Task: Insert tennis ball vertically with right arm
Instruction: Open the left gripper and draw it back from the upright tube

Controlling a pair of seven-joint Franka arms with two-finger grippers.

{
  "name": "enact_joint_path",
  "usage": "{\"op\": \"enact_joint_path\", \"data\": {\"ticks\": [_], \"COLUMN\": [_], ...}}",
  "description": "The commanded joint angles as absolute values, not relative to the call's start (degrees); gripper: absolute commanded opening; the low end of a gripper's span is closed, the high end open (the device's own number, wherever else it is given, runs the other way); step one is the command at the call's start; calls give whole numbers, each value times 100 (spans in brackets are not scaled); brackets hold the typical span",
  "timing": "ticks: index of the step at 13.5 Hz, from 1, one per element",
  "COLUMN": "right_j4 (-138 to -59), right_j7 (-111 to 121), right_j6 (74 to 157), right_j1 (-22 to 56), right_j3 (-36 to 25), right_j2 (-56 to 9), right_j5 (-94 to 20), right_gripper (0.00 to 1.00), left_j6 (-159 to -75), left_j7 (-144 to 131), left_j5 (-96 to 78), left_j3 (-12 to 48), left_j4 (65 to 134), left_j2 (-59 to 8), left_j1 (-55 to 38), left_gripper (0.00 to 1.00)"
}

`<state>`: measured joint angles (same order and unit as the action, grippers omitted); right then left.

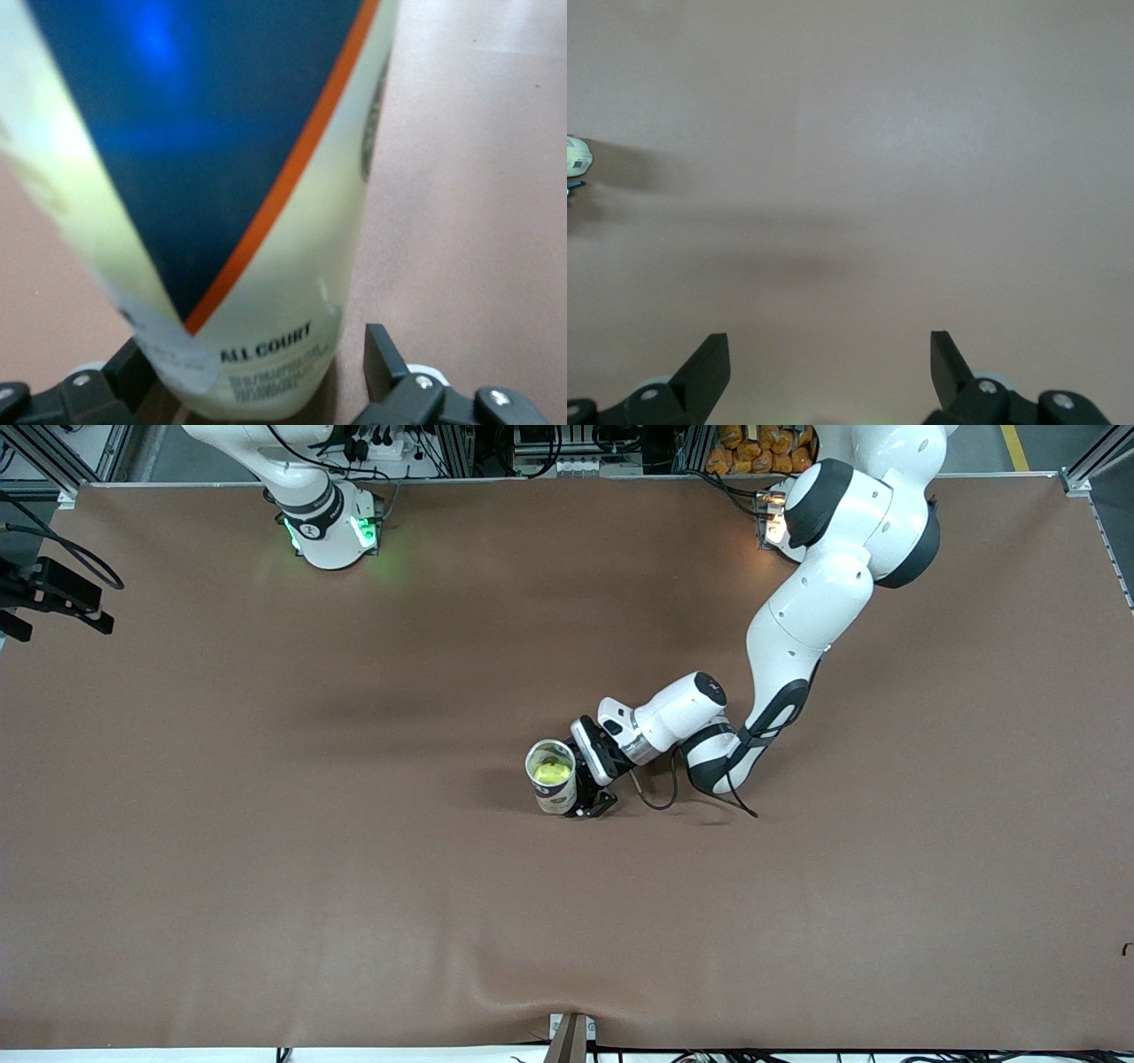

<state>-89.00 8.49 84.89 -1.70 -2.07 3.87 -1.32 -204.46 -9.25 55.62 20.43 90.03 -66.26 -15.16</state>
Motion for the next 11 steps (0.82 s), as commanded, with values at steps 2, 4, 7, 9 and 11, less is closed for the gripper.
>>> {"op": "enact_joint_path", "data": {"ticks": [2, 4, 7, 9, 11], "right_j4": [-8789, -8492, -8446, -8420, -8420], "right_j7": [923, 905, 949, 949, 949], "right_j6": [8516, 8482, 8481, 8481, 8481], "right_j1": [-167, -88, -105, -71, -53], "right_j3": [-141, -141, -167, -158, -150], "right_j2": [343, 168, 141, 123, 123], "right_j5": [-35, 9, 9, 26, 122], "right_gripper": [100, 100, 100, 100, 100], "left_j6": [-20364, -20364, -20364, -20364, -20364], "left_j7": [-923, -923, -923, -932, -940], "left_j5": [6344, 6564, 6776, 6899, 7074], "left_j3": [2355, 2434, 2513, 2566, 2566], "left_j4": [9667, 9834, 9958, 10037, 10125], "left_j2": [-6566, -6557, -6557, -6539, -6522], "left_j1": [-809, -590, -361, -220, -45], "left_gripper": [100, 100, 100, 100, 100]}}
